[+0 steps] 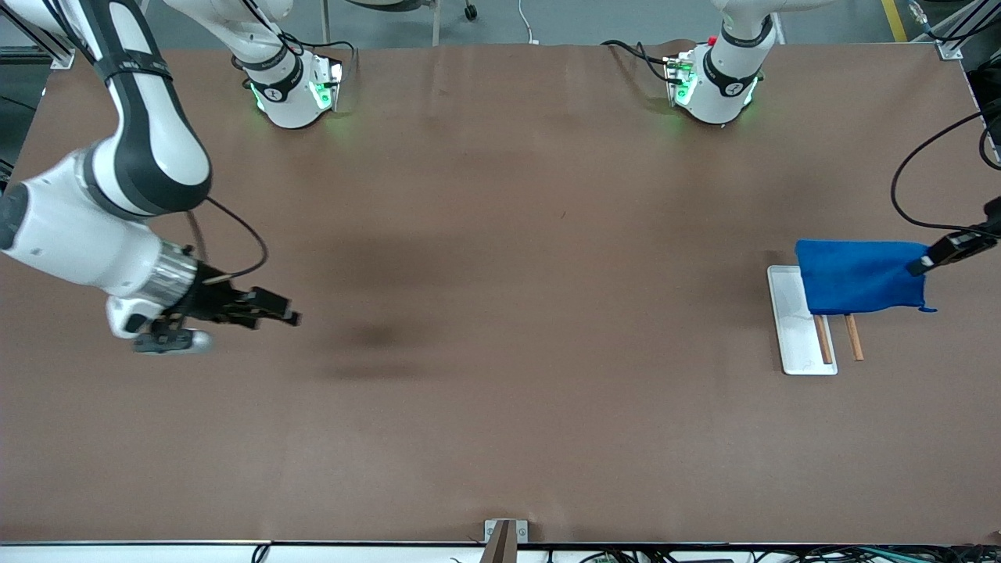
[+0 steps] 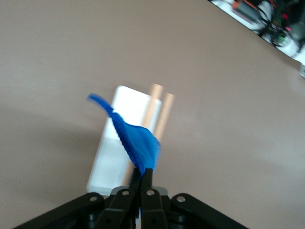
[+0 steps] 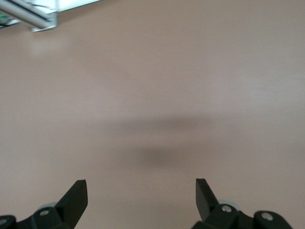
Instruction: Right arm passes towel to left arm to hang
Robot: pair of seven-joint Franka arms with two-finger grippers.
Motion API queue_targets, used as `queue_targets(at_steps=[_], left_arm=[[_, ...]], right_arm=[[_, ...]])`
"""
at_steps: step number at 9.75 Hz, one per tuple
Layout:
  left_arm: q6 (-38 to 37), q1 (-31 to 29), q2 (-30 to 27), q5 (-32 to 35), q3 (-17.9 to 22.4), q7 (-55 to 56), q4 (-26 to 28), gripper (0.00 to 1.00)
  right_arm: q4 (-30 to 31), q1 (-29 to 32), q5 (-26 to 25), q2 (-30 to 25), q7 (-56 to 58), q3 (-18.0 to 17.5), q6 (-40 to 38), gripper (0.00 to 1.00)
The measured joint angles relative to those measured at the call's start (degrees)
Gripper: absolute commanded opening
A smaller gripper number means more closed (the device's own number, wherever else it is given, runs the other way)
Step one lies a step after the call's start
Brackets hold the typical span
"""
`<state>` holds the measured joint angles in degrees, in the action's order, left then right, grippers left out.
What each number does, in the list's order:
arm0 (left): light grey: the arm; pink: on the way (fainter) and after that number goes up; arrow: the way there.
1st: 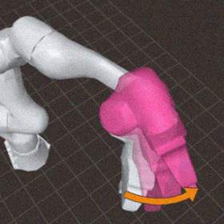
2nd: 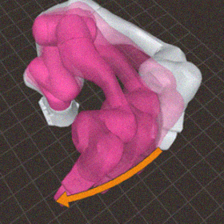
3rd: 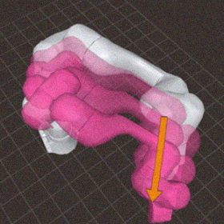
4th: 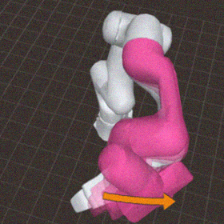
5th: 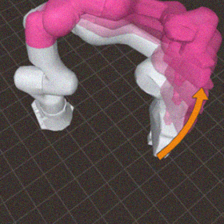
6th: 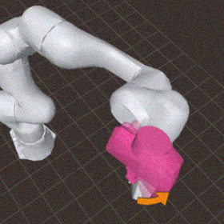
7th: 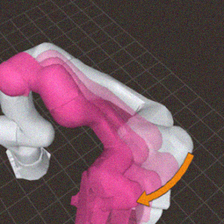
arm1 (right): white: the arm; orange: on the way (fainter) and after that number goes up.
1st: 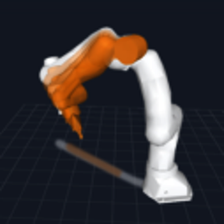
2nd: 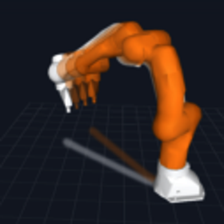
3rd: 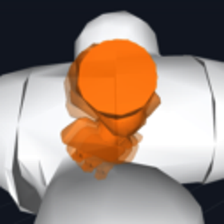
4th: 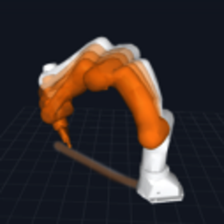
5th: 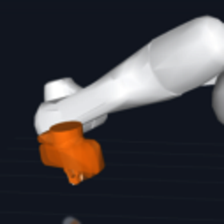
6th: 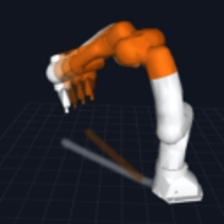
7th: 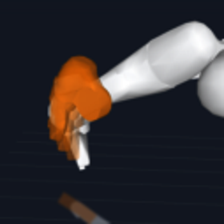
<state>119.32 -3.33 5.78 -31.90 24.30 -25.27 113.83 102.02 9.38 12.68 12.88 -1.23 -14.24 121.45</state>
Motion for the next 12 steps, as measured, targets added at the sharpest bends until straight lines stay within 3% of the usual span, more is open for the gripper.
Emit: queue_targets(at_steps=[1, 2, 3, 4, 7, 9, 12], left_arm=[[1.9, -0.1, 1.4, 0.0, 2.3, -2.0, 0.0, 0.71], [2.9, -0.4, 2.5, 0.0, 3.9, -3.7, 0.0, 1.00], [3.6, -0.8, 3.3, 0.0, 4.3, -4.6, 0.0, 1.00], [4.4, -0.7, 3.7, 0.0, 4.3, -4.7, -0.2, 1.00], [4.9, -0.1, 3.2, 4.0, 3.1, -4.9, -2.4, 1.00], [5.0, 0.3, 0.7, 9.1, -3.7, -0.5, -3.7, 1.00], [5.4, 0.8, -4.8, 24.2, -17.2, 20.1, -4.2, 1.00]], right_arm=[[-0.4, -0.6, -3.7, -2.4, -0.2, 3.9, -3.1, 1.00], [-0.8, -2.4, -5.2, -5.2, -0.2, 9.3, -7.0, 1.00], [-1.9, -4.4, -6.7, -7.8, 0.0, 14.3, -12.2, 1.00], [-4.1, -5.7, -8.4, -9.7, 0.0, 17.1, -18.2, 1.00], [-15.4, -6.2, -10.0, -11.4, -0.4, 18.1, -33.2, 1.00], [-19.1, -6.2, -10.1, -11.4, -0.4, 18.3, -37.7, 1.00], [-19.2, -6.1, -10.3, -10.6, -0.4, 18.4, -37.8, 1.00]])
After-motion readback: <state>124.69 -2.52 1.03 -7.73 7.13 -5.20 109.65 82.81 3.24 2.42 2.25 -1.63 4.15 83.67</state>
